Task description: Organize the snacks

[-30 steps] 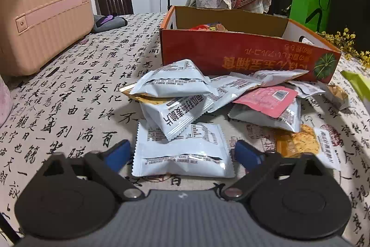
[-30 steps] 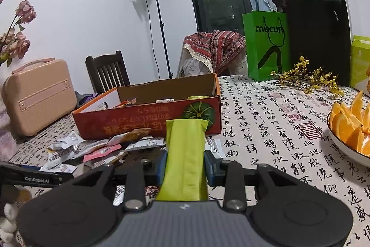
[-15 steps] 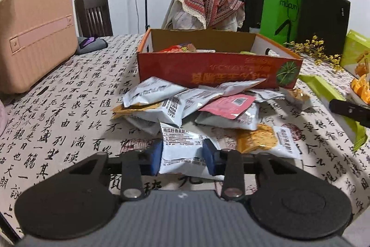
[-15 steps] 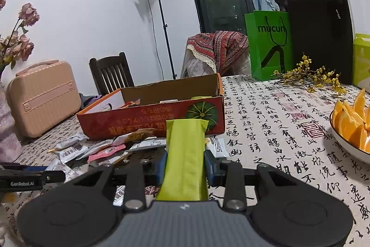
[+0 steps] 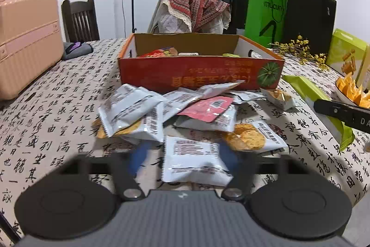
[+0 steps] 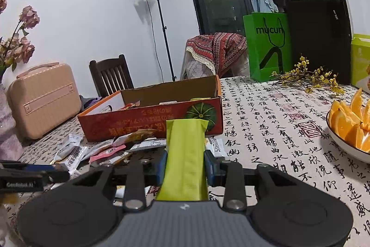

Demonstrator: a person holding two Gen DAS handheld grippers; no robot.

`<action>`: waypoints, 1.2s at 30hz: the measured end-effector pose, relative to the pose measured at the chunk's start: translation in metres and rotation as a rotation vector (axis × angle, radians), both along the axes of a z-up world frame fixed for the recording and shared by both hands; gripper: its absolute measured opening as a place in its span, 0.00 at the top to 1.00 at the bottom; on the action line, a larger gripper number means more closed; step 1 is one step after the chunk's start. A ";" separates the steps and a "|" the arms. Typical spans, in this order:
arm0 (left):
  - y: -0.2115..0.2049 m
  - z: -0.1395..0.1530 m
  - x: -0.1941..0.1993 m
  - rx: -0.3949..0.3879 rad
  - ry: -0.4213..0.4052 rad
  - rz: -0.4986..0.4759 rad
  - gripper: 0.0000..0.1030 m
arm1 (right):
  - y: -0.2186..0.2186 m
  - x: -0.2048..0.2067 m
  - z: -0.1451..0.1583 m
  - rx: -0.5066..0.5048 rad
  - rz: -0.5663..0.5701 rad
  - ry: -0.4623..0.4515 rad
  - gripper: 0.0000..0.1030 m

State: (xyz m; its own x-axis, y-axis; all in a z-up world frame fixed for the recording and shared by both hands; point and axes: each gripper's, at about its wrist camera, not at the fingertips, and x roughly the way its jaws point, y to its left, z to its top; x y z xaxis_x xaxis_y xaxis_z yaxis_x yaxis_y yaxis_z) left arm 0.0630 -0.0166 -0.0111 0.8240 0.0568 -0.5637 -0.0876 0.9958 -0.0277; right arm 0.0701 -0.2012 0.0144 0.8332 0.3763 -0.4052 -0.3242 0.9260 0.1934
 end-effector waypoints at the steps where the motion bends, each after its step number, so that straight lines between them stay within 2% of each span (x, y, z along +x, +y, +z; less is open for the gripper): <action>1: -0.004 -0.001 0.002 0.004 0.005 -0.013 0.25 | -0.001 0.000 0.000 0.000 0.000 0.000 0.68; 6: -0.020 -0.010 0.018 0.037 0.090 -0.041 0.21 | -0.005 -0.003 -0.002 0.008 -0.003 0.005 0.68; 10: -0.027 -0.020 0.024 0.066 0.123 -0.035 0.21 | -0.008 -0.003 -0.005 0.021 -0.002 0.013 0.68; 12: -0.026 -0.022 0.024 0.057 0.110 -0.033 0.21 | -0.009 -0.004 -0.007 0.026 0.002 0.015 0.68; 14: -0.025 -0.023 0.023 0.034 0.104 -0.040 0.31 | -0.009 -0.004 -0.007 0.028 0.007 0.016 0.68; 16: -0.025 -0.022 0.022 0.033 0.095 -0.050 0.36 | -0.010 -0.005 -0.008 0.031 0.011 0.016 0.68; 21: -0.023 -0.021 0.018 0.024 0.086 -0.050 0.42 | -0.012 -0.006 -0.009 0.037 0.012 0.016 0.68; 26: -0.017 -0.017 0.013 0.003 0.069 -0.034 0.42 | -0.011 -0.008 -0.008 0.035 0.011 0.014 0.68; 36: -0.010 0.015 0.002 0.013 -0.057 -0.023 0.42 | -0.005 -0.010 0.004 0.017 0.014 -0.016 0.68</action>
State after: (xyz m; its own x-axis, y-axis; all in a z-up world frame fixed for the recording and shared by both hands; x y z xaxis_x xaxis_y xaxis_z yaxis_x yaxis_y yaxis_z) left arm 0.0648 -0.0270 0.0037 0.8558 0.0442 -0.5155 -0.0632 0.9978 -0.0194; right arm 0.0600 -0.2057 0.0185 0.8338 0.3950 -0.3857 -0.3404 0.9179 0.2040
